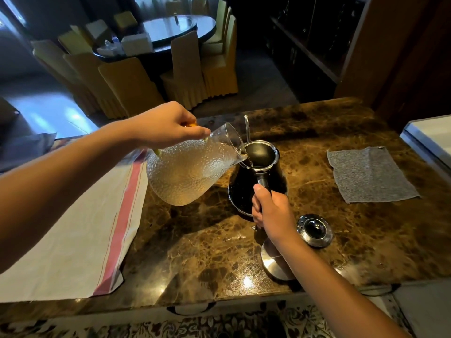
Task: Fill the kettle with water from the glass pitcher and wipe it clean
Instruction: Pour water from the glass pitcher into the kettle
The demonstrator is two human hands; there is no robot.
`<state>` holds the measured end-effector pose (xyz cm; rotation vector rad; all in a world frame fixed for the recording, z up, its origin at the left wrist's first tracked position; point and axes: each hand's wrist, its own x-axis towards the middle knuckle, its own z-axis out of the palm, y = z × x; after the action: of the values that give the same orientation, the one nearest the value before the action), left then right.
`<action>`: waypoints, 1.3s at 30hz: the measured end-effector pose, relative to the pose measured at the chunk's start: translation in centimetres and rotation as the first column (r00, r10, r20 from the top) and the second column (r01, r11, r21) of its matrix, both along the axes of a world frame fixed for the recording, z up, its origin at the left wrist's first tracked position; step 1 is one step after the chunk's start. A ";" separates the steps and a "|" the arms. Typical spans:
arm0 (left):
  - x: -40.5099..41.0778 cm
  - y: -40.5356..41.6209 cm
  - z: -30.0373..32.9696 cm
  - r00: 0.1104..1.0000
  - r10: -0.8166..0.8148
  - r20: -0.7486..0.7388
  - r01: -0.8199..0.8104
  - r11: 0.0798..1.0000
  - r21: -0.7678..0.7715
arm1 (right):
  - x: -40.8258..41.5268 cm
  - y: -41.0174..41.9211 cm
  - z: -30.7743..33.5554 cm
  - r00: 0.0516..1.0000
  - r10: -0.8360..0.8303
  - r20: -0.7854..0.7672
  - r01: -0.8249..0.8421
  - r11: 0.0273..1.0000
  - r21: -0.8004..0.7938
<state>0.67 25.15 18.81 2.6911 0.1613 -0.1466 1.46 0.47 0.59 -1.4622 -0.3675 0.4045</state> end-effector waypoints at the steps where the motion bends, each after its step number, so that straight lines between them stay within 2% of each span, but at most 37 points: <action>1: 0.0 -0.1 0.1 1.000 -0.010 -0.006 0.010 1.000 0.017 | 0.0 0.0 0.0 1.000 0.001 0.000 -0.001 1.000 -0.002; 16: 0.5 -0.6 1.0 0.996 -0.070 -0.061 0.079 0.983 0.163 | 0.0 0.0 0.0 1.000 0.007 -0.012 -0.007 1.000 -0.006; 39: 1.6 -1.1 2.3 0.982 -0.072 -0.172 0.103 0.978 0.179 | 0.0 0.0 0.0 0.999 0.024 -0.021 -0.023 1.000 0.012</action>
<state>2.27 24.01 21.09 2.8743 0.1113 -0.4012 1.50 0.45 0.62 -1.4421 -0.3695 0.4359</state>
